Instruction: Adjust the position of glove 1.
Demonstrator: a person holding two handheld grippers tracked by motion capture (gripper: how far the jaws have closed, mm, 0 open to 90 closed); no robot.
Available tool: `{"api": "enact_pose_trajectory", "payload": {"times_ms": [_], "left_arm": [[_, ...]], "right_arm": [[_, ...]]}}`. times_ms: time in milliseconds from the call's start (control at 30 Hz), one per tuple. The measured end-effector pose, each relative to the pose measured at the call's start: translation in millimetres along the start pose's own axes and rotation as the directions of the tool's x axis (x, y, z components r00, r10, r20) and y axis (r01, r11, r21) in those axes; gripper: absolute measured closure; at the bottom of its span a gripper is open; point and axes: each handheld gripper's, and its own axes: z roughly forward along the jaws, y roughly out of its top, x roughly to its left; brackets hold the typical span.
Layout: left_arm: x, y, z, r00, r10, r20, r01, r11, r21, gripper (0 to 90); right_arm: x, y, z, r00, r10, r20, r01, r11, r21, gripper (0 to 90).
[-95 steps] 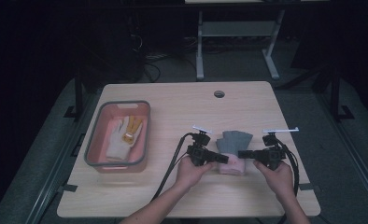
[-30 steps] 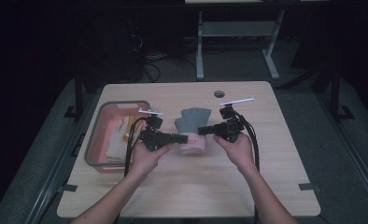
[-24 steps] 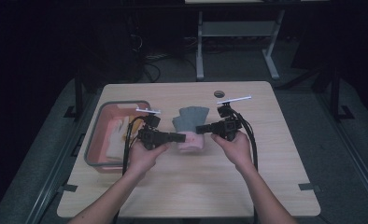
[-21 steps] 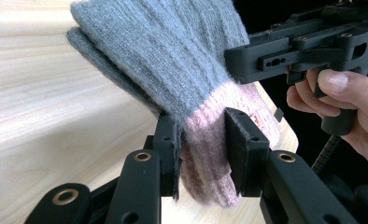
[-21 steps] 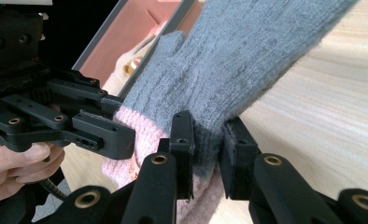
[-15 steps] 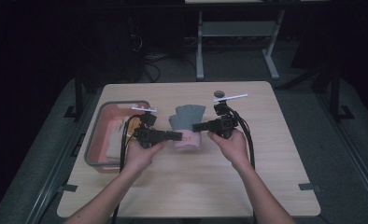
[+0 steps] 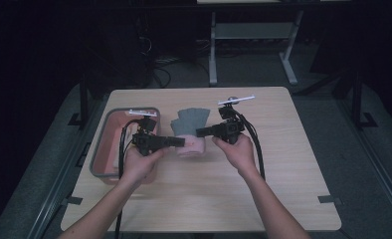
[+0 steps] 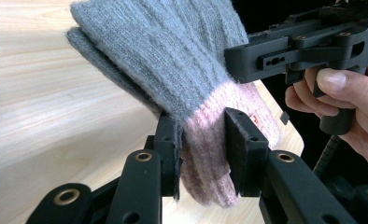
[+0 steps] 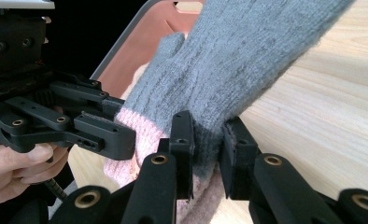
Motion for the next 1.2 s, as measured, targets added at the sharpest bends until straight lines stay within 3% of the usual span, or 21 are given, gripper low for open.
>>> {"api": "enact_pose_trajectory", "payload": {"times_ms": [900,1200], "left_arm": [[16.4,0.6,-28.7,0.9999,0.002,-0.013,-0.002,0.9997,-0.022,68.6],[20.4,0.6,-38.1,0.9996,-0.02,-0.02,0.019,0.9993,-0.033,68.8]], "right_arm": [[14.7,13.3,22.7,0.9986,-0.011,-0.052,0.011,1.0,-0.002,76.1],[21.0,19.7,29.9,0.9979,-0.022,-0.062,0.022,1.0,0.005,76.1]]}}
